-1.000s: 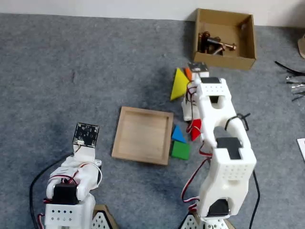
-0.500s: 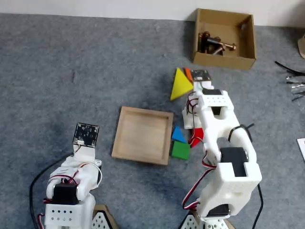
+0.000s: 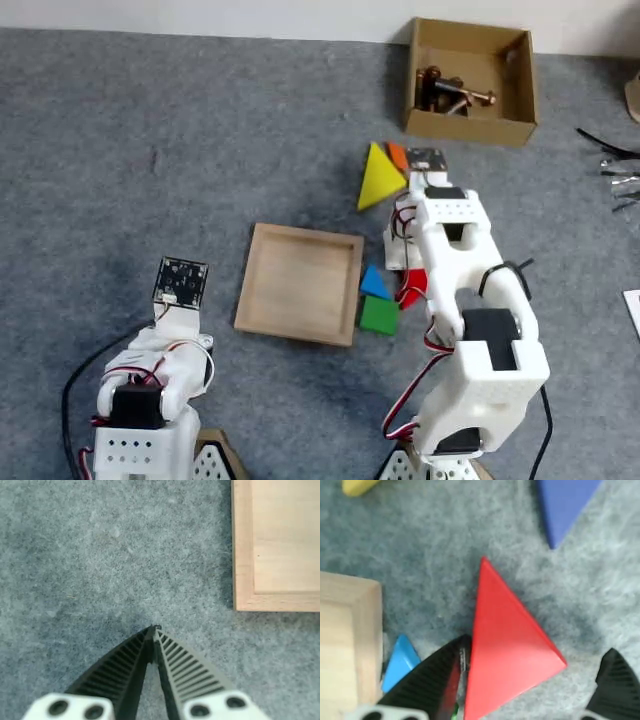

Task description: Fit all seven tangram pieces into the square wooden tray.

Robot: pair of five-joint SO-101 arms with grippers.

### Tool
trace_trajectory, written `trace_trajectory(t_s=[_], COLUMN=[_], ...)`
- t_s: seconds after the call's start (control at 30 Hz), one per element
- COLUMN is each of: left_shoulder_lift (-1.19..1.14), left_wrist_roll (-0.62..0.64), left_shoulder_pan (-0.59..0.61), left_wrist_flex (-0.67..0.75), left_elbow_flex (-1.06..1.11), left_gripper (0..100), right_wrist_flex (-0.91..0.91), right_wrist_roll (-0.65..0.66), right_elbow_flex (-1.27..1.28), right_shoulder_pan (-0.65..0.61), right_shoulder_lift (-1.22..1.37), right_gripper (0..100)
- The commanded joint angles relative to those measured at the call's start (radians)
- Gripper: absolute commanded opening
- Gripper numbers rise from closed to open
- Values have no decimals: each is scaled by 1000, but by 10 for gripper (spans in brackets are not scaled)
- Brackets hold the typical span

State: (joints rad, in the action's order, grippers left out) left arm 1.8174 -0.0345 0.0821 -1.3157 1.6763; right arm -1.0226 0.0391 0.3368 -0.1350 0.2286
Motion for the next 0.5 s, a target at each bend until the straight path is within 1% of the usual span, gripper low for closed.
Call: trace_trajectory(t_s=[0.0, 0.03, 0.2, 0.47], left_shoulder_lift=[5, 5, 5, 5], left_wrist_roll=[-9, -9, -9, -9], left_shoulder_pan=[10, 10, 10, 10], left_wrist_flex=[-3, -3, -3, -3], left_elbow_flex=[19, 19, 19, 19], left_gripper=[5, 5, 5, 5], right_wrist_flex=[4, 19, 47, 74], right_wrist_roll=[-25, -32, -26, -9], right_elbow_flex=[2, 4, 5, 12], right_shoulder_pan=[-5, -8, -10, -7], right_shoulder_lift=[-51, -51, -50, -48], right_gripper=[371, 368, 293, 290])
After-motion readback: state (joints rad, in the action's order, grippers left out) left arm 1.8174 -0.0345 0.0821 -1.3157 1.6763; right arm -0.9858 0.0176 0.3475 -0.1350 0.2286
